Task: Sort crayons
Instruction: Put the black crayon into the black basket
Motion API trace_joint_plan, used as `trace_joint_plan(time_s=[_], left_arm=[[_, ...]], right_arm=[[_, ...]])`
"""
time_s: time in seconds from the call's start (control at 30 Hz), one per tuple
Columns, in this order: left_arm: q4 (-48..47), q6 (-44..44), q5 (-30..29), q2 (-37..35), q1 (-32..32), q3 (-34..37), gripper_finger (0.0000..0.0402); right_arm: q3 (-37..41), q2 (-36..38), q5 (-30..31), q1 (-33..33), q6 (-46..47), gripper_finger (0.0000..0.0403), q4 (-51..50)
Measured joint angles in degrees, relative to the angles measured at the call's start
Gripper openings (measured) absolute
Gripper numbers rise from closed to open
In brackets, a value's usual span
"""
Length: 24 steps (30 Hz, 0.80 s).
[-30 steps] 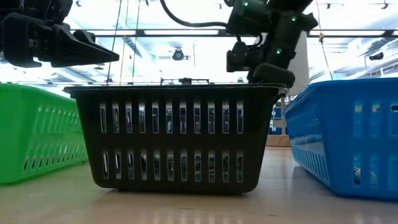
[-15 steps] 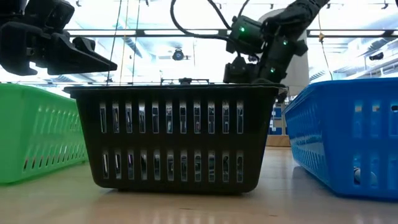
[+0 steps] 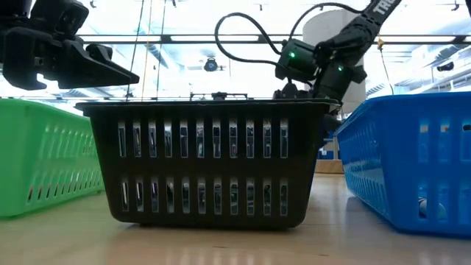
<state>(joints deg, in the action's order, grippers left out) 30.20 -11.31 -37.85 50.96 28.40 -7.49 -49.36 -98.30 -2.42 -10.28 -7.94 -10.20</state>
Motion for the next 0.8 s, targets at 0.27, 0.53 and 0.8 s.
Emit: trace_joint_plan(time_s=[0.27, 0.53, 0.8], left_arm=[[0.0, -0.3, 0.0, 0.0, 0.0, 0.0, 0.0173], [0.0, -0.3, 0.0, 0.0, 0.0, 0.0, 0.0173], [0.0, -0.3, 0.0, 0.0, 0.0, 0.0, 0.0173]], right_arm=[[3.0, 0.0, 0.7, -0.1, 0.2, 0.0137, 3.9], [2.9, 0.3, -0.4, 0.6, 2.5, 0.0135, 0.2], [2.8, 0.3, -2.5, 1.0, 5.8, 0.0086, -2.9]])
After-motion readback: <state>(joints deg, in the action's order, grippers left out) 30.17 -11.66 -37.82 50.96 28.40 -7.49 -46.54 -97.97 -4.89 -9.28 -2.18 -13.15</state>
